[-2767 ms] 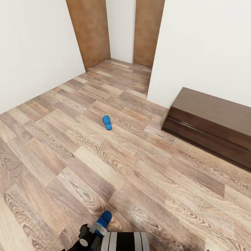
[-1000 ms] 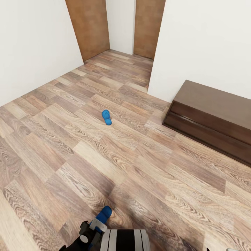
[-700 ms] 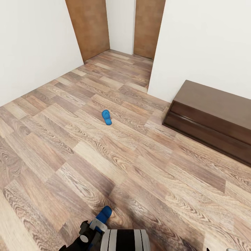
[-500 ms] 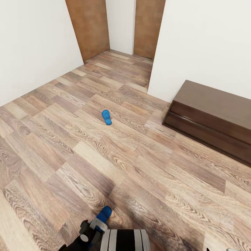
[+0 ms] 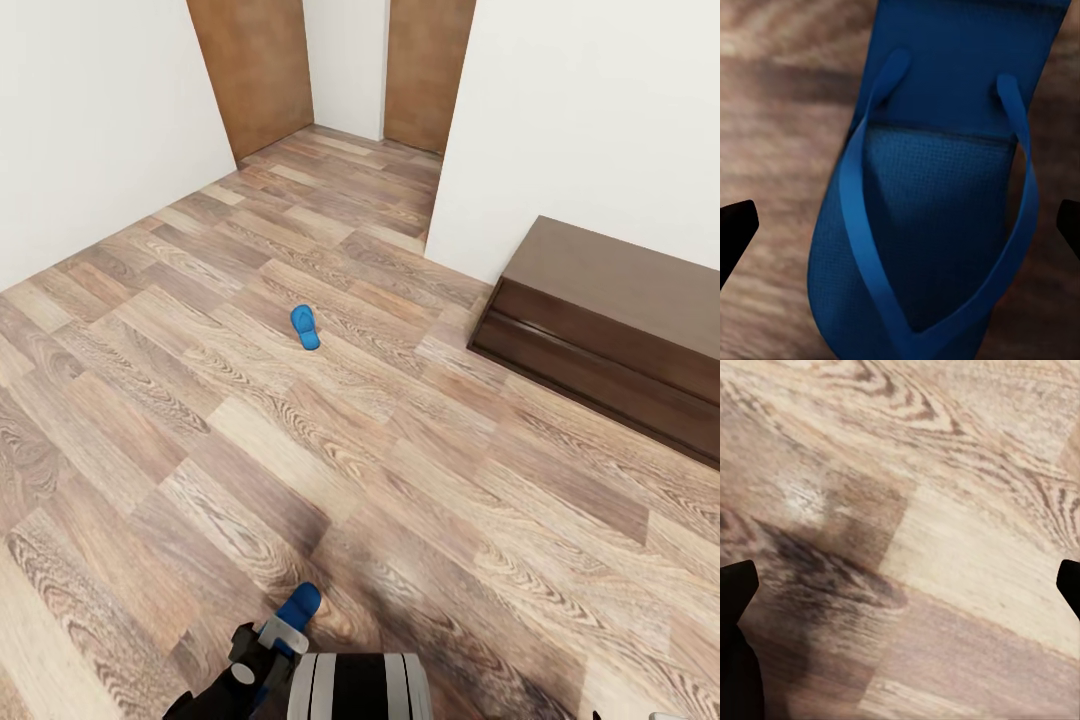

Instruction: In the bedroom, move the book from the bed onto either nightstand, and place the two sandals side by side next to the bed.

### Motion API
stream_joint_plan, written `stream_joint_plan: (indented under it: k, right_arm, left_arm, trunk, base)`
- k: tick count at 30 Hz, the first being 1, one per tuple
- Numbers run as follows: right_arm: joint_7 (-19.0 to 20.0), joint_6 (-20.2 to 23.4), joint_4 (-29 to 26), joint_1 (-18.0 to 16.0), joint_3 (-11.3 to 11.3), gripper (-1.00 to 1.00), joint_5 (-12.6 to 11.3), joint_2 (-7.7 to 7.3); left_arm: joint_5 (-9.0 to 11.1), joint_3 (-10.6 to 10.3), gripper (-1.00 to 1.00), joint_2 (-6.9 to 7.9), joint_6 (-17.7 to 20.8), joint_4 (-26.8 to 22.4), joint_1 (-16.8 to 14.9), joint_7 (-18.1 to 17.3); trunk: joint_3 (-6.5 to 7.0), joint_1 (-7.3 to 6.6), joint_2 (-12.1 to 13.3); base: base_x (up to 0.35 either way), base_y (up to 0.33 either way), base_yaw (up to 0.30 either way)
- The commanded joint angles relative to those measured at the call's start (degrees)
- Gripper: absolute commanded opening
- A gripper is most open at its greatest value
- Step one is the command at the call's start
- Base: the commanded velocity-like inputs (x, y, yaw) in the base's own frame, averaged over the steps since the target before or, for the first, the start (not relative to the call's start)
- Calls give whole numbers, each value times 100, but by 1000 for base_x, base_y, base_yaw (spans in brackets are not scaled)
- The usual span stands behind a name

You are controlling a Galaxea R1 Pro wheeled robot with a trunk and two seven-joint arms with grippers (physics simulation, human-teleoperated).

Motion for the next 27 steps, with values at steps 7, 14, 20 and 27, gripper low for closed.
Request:
stream_joint_plan:
  k: [7, 14, 20, 27]
  right_arm:
    - [34, 28, -11, 2, -8, 100, 7, 1]
    - [38, 22, -54, 2, -8, 100, 10, 5]
    - [38, -62, -228, 2, -8, 100, 9, 24]
    - [39, -262, -566, 6, 4, 100, 6, 40]
  left_arm:
    - [-4, -46, 100, -3, 35, -9, -9, 39]
    - [-4, -46, 100, -5, 35, -9, -12, 39]
    - [-4, -46, 100, -6, 35, -9, -13, 45]
    - [-215, -42, 100, -8, 36, -7, -13, 52]
  trunk:
    - [-3, -1, -1]
    - [-3, -1, -1]
    - [-3, -1, -1]
    - [-3, -1, -1]
  base:
    - [0, 0, 0]
    - [0, 0, 0]
    - [0, 0, 0]
    - [0, 0, 0]
